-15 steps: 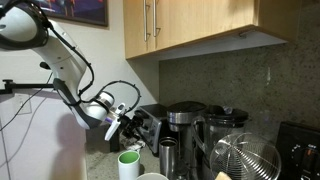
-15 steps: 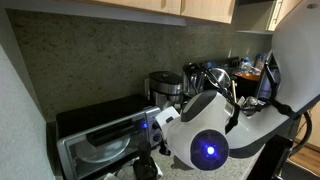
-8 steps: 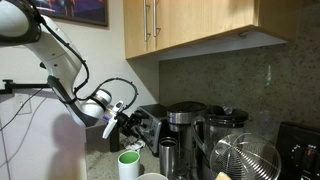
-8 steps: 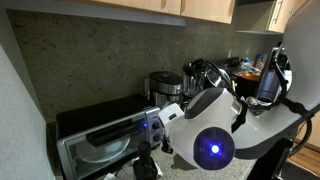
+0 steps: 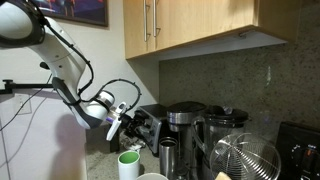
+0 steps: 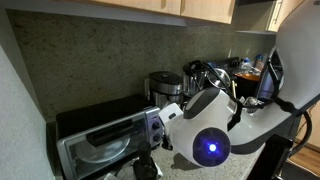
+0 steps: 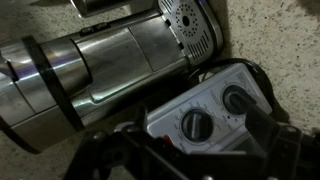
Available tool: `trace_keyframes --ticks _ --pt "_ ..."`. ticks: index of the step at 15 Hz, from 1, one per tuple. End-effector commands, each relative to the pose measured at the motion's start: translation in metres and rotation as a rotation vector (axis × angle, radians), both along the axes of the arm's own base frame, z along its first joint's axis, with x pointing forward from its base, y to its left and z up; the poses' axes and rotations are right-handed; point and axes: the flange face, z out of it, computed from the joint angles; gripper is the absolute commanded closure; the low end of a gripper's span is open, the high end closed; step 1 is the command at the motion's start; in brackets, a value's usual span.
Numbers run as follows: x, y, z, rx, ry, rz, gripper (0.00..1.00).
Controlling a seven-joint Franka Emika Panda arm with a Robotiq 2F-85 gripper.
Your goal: Turn the top knob on the oven clockwise
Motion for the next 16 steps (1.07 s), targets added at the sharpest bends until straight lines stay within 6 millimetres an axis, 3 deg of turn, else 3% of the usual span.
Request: trace_keyframes --ticks 1,14,16 --pt "0.013 0.001 -0.004 0.008 -0.014 0.023 0.0" --pt "0.045 0.015 -0.03 0.007 -0.079 0.037 0.0" --pt "0.048 0.015 -0.032 0.002 -0.09 0.031 0.26"
